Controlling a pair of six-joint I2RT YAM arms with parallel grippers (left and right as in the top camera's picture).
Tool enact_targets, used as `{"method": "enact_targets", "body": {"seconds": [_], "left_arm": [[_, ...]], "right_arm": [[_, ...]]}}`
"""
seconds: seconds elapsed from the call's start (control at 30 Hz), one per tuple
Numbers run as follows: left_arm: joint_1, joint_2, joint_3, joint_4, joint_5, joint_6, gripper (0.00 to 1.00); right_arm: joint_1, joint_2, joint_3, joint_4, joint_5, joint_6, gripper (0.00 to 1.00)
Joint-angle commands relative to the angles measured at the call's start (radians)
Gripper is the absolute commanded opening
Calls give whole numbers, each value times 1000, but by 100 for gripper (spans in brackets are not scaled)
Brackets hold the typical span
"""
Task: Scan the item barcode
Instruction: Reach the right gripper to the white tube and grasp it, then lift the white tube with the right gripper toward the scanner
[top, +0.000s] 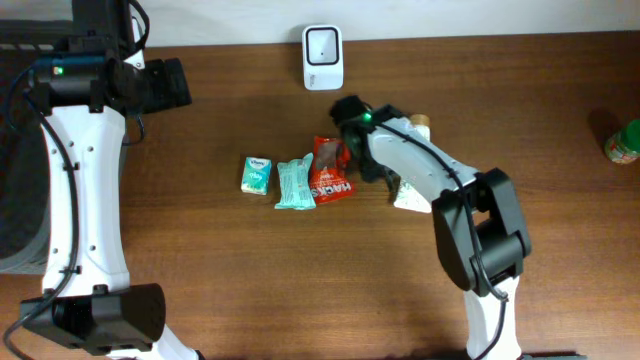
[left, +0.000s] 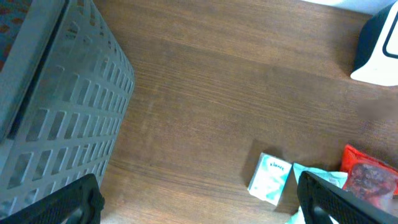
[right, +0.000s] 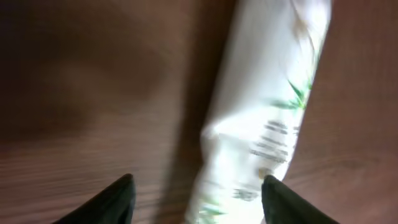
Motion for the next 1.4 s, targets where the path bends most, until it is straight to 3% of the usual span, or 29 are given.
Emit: {"method": "enact_targets", "body": {"seconds": [0.0, 0.13, 0.3, 0.4, 0.57, 0.63, 0.8, 0.93, 1.13, 1.37], "left_arm": [[-2, -2, 14, -2, -7, -12, 99], [-2, -2, 14, -2, -7, -12, 99], [-2, -2, 14, -2, -7, -12, 99], [-2, -2, 14, -2, -7, -12, 99], [-2, -2, 14, -2, -7, -12, 99], [-2, -2, 14, -2, -7, -12, 99], [-2, -2, 14, -2, -7, -12, 99], [-2, -2, 14, -2, -7, -12, 99], [-2, -2, 14, -2, -7, -12, 99], [-2, -2, 14, -2, -7, -12, 99]], "right_arm": [[-23, -13, 245, -115, -18, 5, 82], [-182, -13, 360, -225, -171, -142, 88], [-386, -11, 294, -273, -535, -351, 88], [-440, -11, 193, -200, -677, -356, 88], [-424, -11, -14, 8, -690, -324, 87], [-415, -11, -80, 83, -689, -298, 76], [-358, -11, -167, 181, -616, -232, 72], [-277, -11, -163, 227, -565, -212, 71], [-274, -11, -147, 214, -494, -173, 58], [-253, -11, 93, 124, -506, -174, 47]]}}
